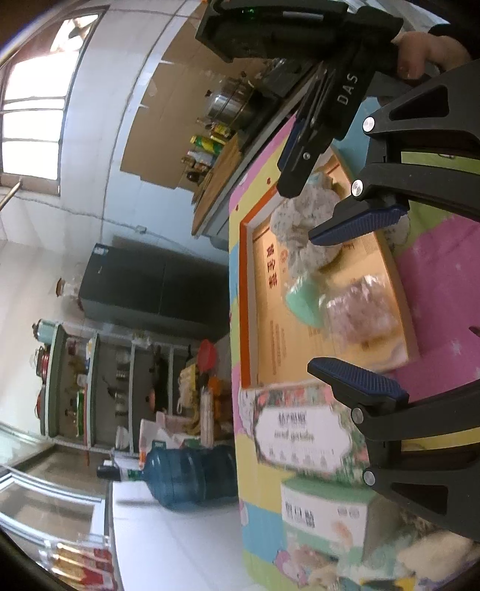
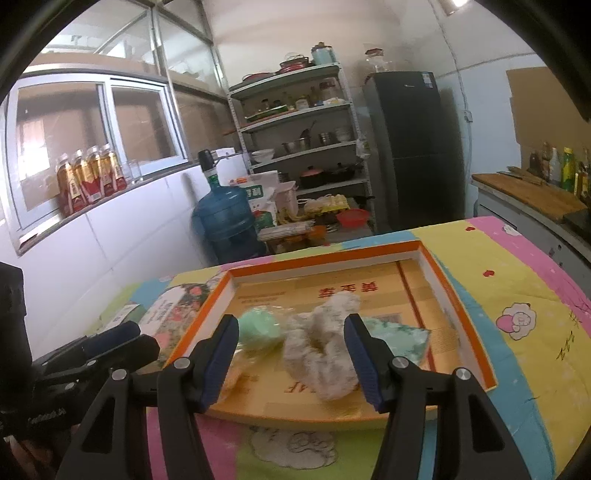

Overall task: Organize soft objects
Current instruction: 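Withdraw both tools from the box toward the pile of soft items, then move the left tool to the purple-white snack wrapper while the right tool approaches the white plush bear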

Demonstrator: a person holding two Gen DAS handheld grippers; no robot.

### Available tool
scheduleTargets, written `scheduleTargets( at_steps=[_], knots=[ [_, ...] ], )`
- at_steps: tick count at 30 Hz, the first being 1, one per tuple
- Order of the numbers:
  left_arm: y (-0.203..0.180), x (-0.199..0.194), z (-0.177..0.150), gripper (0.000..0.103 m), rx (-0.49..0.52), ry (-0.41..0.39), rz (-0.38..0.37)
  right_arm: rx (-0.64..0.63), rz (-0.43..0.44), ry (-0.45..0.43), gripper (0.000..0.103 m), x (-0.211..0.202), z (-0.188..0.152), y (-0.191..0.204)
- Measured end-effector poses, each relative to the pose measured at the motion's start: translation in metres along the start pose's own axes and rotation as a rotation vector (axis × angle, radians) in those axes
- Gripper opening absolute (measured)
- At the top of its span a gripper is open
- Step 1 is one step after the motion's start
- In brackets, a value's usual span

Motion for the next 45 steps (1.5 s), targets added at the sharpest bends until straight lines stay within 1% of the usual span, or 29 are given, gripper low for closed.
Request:
scheduleTargets(
  at_steps=[4,10,17,22,30,36,45],
  knots=[
    [0.016,-0.017,-0.003,0.065,-0.025,-0.010,0.016,-0.026,0.037,0.012,0.059,-0.004,-0.004,0.024],
    [0.045,-0.044,-0.004,0.065,-0.065,-0.042,0.059,-0.105,0.092,0.028,0.059,-0.007,-0.010,0.071],
    [0.092,-0.085,-0.005,0.065,-0.116,-0.091,0.140,-0.154,0.186,0.065,0.059,-0.006,-0.022,0.125],
    [0.126,-0.116,-0.010,0.065,-0.136,-0.118,0.215,-0.195,0.247,0.091,0.059,-0.003,-0.033,0.165],
    [0.171,-0.164,-0.026,0.065,-0.162,-0.155,0.336,-0.249,0.342,0.155,0.059,0.000,-0.059,0.220],
    [0.202,-0.190,-0.045,0.065,-0.229,-0.168,0.371,-0.296,0.394,0.197,0.059,0.003,-0.077,0.253],
    [0.227,-0.217,-0.069,0.065,-0.293,-0.191,0.397,-0.352,0.444,0.251,0.059,0.011,-0.099,0.291]
  ],
)
Point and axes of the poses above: each gripper's, at about its wrist camera, not at the fingertips, and x roughly the way its jaws point, y to its left, z to its top, the point moved 8 cm from there along x, roughly the way its jaws point, and after that the axes turned 8 degrees about -z, right-handed, at the moved point
